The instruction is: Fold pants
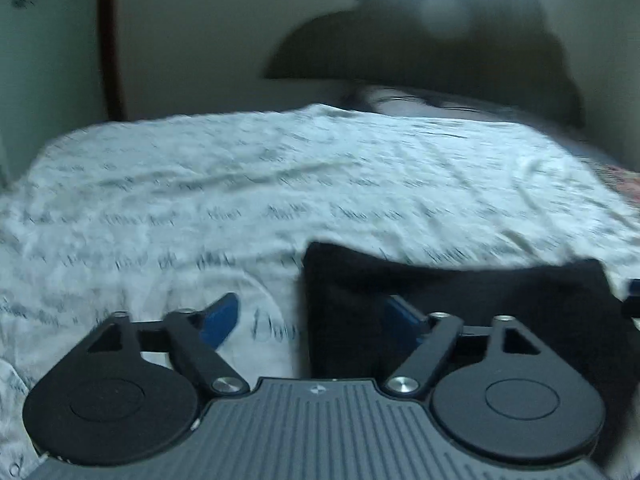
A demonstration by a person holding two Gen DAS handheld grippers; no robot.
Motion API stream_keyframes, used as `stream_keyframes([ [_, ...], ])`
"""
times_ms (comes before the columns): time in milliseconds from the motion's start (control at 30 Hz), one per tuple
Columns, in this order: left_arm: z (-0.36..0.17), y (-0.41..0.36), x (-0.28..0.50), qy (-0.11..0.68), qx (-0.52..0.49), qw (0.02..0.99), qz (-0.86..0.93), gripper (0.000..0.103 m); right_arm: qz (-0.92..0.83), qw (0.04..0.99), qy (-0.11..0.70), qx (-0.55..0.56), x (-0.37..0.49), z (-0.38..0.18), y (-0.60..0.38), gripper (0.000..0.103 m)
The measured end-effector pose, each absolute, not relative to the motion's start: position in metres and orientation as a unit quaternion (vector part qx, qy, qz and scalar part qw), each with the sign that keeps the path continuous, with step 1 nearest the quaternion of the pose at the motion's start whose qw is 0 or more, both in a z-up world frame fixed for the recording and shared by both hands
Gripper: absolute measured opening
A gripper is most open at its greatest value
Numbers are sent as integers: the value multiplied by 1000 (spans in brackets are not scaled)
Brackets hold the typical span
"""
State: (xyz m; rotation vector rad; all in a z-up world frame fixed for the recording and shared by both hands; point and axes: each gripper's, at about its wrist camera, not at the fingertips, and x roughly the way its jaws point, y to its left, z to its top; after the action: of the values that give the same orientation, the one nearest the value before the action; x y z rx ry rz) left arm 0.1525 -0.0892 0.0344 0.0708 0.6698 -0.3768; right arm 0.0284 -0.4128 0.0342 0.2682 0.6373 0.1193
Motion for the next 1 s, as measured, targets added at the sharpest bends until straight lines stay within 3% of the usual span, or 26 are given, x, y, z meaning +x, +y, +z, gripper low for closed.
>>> stream_keyframes([
  [200, 12, -48, 154, 409, -83, 853, -313, 89, 104, 903, 361, 208, 38, 13, -448, 97],
  [400, -9, -58, 164, 411, -162, 812, -383, 90, 233, 843, 375, 306, 61, -11, -464, 98],
  [467, -9, -67, 166, 412, -152, 813, -381, 86, 239, 838, 366, 325, 73, -15, -463, 90],
  [500, -7, -69, 166, 415, -148, 815, -376, 72, 235, 840, 363, 329, 77, -15, -461, 81],
  [533, -6, -71, 166, 421, -143, 819, -363, 49, 201, 850, 371, 315, 83, -17, -451, 49],
  [567, -5, -69, 167, 426, -140, 821, -354, 39, 201, 850, 371, 315, 83, -17, -451, 42],
  [633, -4, -63, 168, 423, -156, 821, -351, 17, 195, 854, 367, 313, 78, -16, -446, 37],
  [733, 5, -55, 160, 398, -158, 831, -356, 15, 193, 857, 341, 335, 59, -8, -445, 29],
  [1000, 63, -26, 153, 313, -122, 879, -339, 15, 238, 873, 271, 328, 64, 61, -410, 28],
])
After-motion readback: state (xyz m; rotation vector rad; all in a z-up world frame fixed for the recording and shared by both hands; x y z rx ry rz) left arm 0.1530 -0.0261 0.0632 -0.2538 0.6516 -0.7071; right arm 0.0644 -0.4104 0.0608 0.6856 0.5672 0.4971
